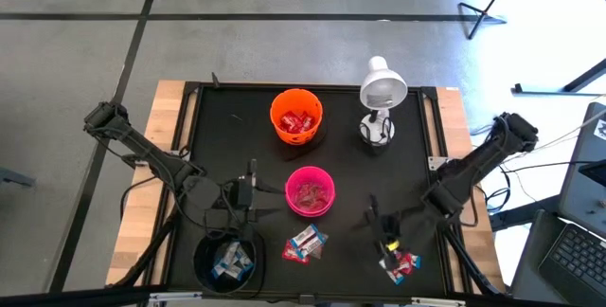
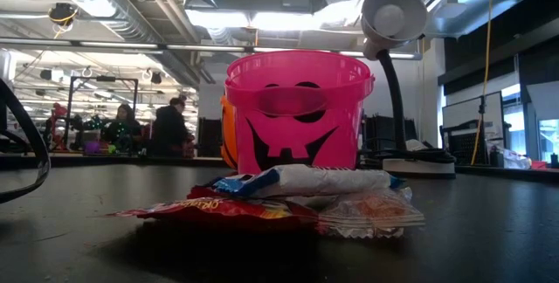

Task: Sort candy
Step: Put the red candy into the orange bucket

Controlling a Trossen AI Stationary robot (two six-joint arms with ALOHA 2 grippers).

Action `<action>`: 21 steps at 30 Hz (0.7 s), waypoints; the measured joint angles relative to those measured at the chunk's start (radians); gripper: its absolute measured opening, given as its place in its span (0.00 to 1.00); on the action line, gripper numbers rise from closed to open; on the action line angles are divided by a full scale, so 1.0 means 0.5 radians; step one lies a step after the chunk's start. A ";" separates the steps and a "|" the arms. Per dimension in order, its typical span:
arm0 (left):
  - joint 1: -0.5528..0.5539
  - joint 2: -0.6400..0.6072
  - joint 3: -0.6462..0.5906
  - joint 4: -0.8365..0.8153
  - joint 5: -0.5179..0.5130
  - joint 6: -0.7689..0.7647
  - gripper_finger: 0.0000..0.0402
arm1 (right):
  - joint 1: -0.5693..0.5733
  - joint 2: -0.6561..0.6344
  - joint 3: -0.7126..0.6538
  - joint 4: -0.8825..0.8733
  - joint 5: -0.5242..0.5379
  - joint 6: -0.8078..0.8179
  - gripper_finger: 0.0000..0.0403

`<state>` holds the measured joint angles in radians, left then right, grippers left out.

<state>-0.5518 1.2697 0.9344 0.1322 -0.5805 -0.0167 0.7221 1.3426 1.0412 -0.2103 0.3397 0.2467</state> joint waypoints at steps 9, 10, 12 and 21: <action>-0.001 0.000 0.000 -0.001 0.005 0.000 0.42 | 0.348 0.132 0.000 -0.523 -0.162 1.013 0.42; -0.002 0.000 0.000 0.000 0.005 0.000 0.42 | 0.394 0.146 -0.001 -0.584 -0.198 1.147 0.42; -0.002 0.000 0.000 0.000 0.005 0.000 0.42 | 0.481 0.179 -0.001 -0.708 -0.265 1.393 0.42; -0.002 0.000 0.000 -0.022 0.005 0.000 0.42 | 0.756 0.367 -0.001 -1.007 -0.418 2.021 0.42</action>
<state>-0.5529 1.2697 0.9344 0.1211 -0.5781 -0.0167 1.1003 1.5260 1.0409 -0.7136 0.1305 1.2570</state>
